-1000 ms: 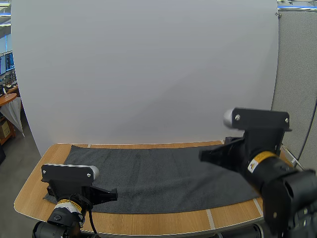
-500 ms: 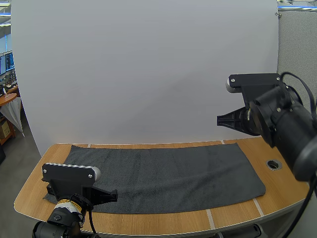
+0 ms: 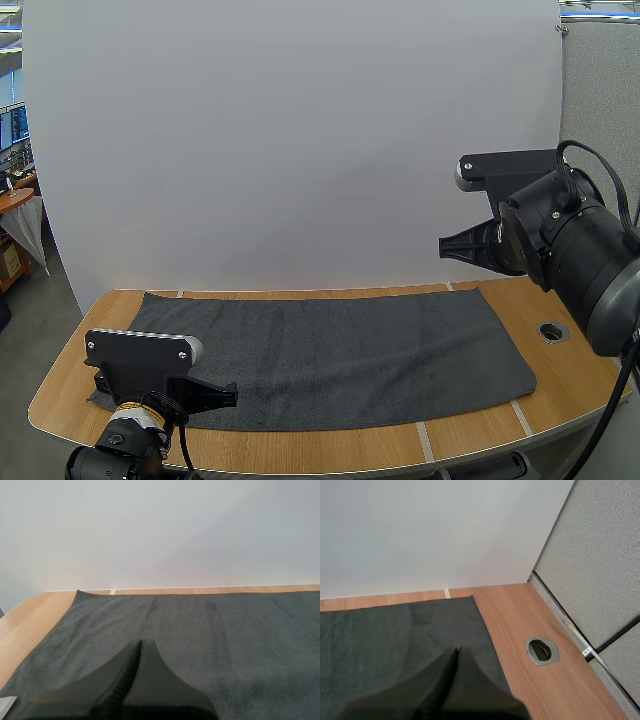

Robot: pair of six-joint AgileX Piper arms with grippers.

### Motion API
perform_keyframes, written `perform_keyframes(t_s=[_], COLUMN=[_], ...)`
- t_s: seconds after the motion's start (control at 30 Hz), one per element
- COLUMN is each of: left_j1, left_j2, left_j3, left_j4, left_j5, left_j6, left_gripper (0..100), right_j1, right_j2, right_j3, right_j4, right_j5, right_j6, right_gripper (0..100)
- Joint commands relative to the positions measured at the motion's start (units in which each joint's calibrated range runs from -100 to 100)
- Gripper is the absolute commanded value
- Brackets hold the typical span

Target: Fold the towel

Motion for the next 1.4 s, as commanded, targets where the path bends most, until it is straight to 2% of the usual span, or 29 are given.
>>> perform_keyframes(t_s=[0.0, 0.13, 0.27, 0.43, 0.67, 1.0, 1.37], left_j1=[-0.3, -0.3, -0.3, -0.3, -0.3, -0.3, -0.3], left_j2=[-0.3, -0.3, -0.3, -0.3, -0.3, -0.3, -0.3], left_j3=[0.1, 0.1, 0.1, 0.1, 0.1, 0.1, 0.1], left_j4=[-0.7, -0.7, -0.7, -0.7, -0.7, -0.7, -0.7], left_j5=[-1.3, -1.3, -1.3, -1.3, -1.3, -1.3, -1.3], left_j6=[0.0, 0.0, 0.0, 0.0, 0.0, 0.0, 0.0], left_gripper=[0, 0, 0, 0, 0, 0, 0], right_j1=[-3.8, -8.5, -11.7, -11.8, -11.8, -11.9, -12.0], right_j2=[-0.2, 3.1, 12.0, 23.3, 34.6, 49.2, 61.1], right_j3=[-0.6, -0.7, -1.8, -5.5, -12.1, -19.7, -29.2], right_j4=[-0.6, -0.6, 1.4, 3.4, 9.2, 9.2, 9.4], right_j5=[-3.6, -12.3, -19.3, -19.9, -20.2, -22.1, -25.4], right_j6=[-0.1, -0.7, -3.8, -5.9, -11.6, -14.6, -15.0], right_gripper=[0, 0, 0, 0, 0, 0, 0])
